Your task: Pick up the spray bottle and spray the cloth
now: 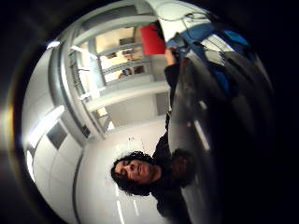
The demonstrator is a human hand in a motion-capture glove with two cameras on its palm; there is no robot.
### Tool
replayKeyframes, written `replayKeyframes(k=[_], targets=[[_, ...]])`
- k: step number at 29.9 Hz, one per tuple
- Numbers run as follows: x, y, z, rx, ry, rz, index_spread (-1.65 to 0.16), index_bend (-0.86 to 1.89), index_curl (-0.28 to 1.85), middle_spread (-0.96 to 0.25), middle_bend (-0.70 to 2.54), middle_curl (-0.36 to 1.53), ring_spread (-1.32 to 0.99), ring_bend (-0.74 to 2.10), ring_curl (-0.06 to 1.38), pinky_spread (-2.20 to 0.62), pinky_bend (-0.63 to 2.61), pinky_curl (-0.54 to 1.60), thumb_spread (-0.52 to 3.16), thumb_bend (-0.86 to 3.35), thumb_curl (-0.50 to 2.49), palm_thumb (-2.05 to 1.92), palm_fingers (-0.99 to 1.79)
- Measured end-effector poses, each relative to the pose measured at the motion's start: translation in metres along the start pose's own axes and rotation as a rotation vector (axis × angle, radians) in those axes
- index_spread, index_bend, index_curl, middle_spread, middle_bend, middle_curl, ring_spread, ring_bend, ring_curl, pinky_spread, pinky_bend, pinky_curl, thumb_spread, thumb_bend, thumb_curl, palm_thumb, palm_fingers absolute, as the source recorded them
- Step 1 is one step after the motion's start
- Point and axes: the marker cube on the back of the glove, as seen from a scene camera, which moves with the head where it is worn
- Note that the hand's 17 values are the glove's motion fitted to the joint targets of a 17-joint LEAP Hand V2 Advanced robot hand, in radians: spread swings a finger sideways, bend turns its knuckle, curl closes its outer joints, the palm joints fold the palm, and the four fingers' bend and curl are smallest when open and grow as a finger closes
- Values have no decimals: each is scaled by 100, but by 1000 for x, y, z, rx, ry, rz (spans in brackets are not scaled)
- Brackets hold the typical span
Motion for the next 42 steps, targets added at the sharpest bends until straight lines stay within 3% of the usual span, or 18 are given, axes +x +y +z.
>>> replayKeyframes(k=[13,19,34,42], targets=[[-6,-34,47,-273,352,347,-27,34,65,-13,67,58,-21,66,52,-26,42,46,35,-1,81,102,129],[19,-22,74,-437,496,464,-27,33,66,-13,66,59,-20,66,53,-25,42,46,36,-2,82,102,128],[69,-31,119,-583,618,599,-26,26,68,-13,65,59,-20,67,53,-24,44,47,41,-1,86,104,126],[43,-38,111,-528,559,491,-26,24,69,-13,64,60,-20,67,53,-24,44,47,44,-1,88,104,126]])
